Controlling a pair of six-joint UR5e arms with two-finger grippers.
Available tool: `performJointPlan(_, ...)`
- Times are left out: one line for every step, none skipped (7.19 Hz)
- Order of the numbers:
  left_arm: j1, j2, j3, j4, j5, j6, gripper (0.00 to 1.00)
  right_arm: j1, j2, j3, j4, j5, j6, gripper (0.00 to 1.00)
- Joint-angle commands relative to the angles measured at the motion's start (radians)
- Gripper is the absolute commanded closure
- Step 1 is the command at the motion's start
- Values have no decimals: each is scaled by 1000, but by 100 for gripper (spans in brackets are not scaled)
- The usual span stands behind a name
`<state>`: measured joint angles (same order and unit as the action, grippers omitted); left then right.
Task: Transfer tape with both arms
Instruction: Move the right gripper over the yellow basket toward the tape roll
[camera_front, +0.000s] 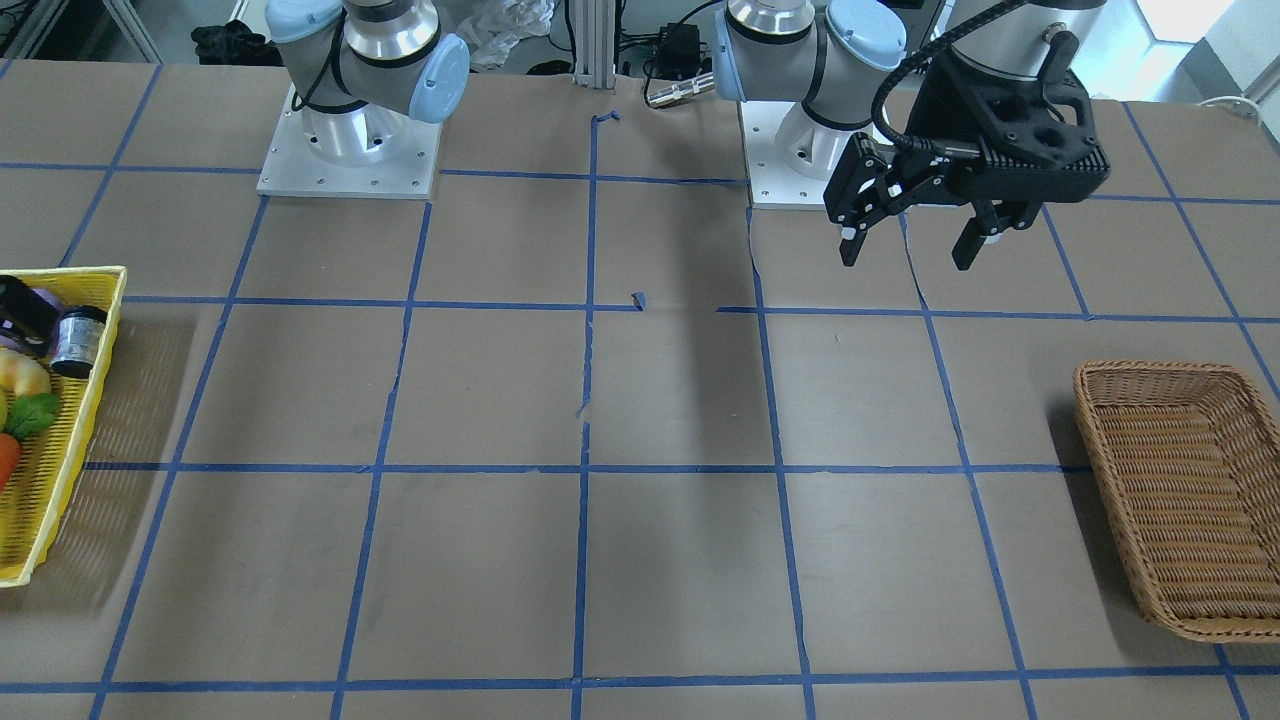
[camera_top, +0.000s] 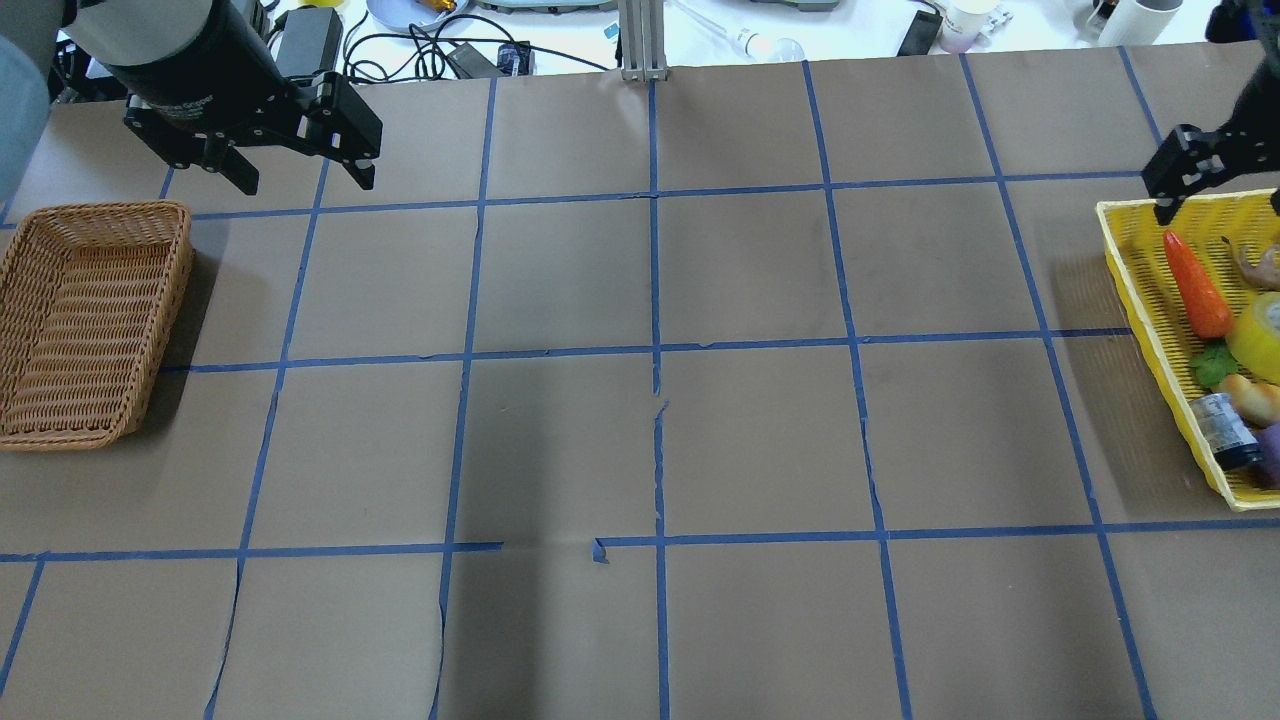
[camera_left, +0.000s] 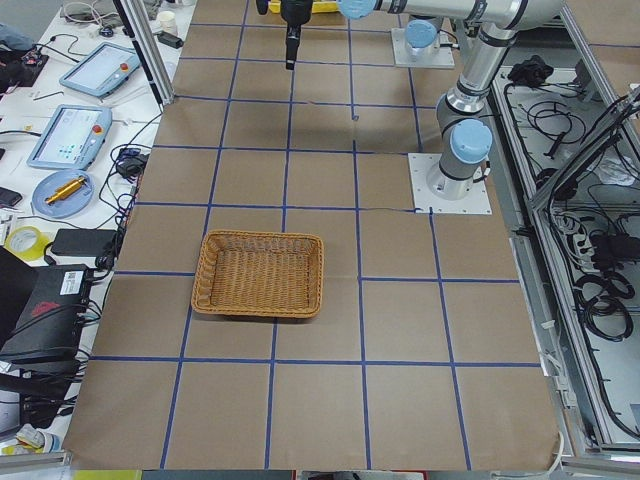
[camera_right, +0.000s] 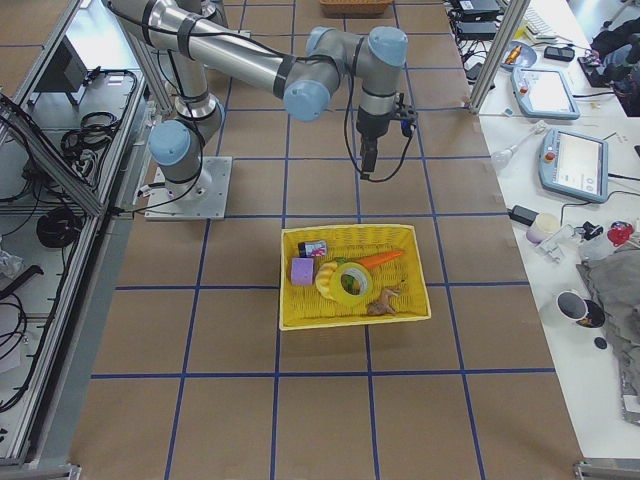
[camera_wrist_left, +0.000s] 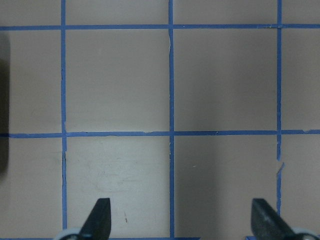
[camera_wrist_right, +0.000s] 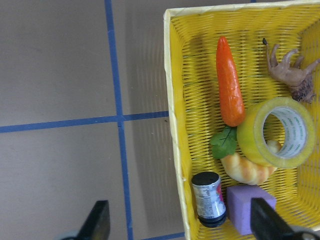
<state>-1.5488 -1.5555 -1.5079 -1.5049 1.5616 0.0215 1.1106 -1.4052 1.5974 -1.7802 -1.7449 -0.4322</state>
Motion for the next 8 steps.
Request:
performJointPlan(-2,0,0,0,0,0,0,-99,93,1,-86,-18,-201,0)
performJointPlan(-2,0,0,0,0,0,0,-142,142,1,-143,-27,-340,0)
performJointPlan(-2,0,0,0,2,0,0,-176,194,3,-192,-21,-427,0)
performJointPlan(-2,2,2,-8,5,-9,0,-205,233,3,-206,-24,-436,0)
performJointPlan(-2,2,2,-9,5,-11,0,-228,265,15,-206,-28,-436,0)
performJointPlan(-2,0,6,-8,5,-11,0,-265,275,50,-215,-25,-435,0)
performJointPlan(-1,0,5,-8,3,-11,0,-271,276,82,-253,-25,-433,0)
performJointPlan(-2,0,3,-6,3,-11,0,-273,276,113,-272,-19,-427,0)
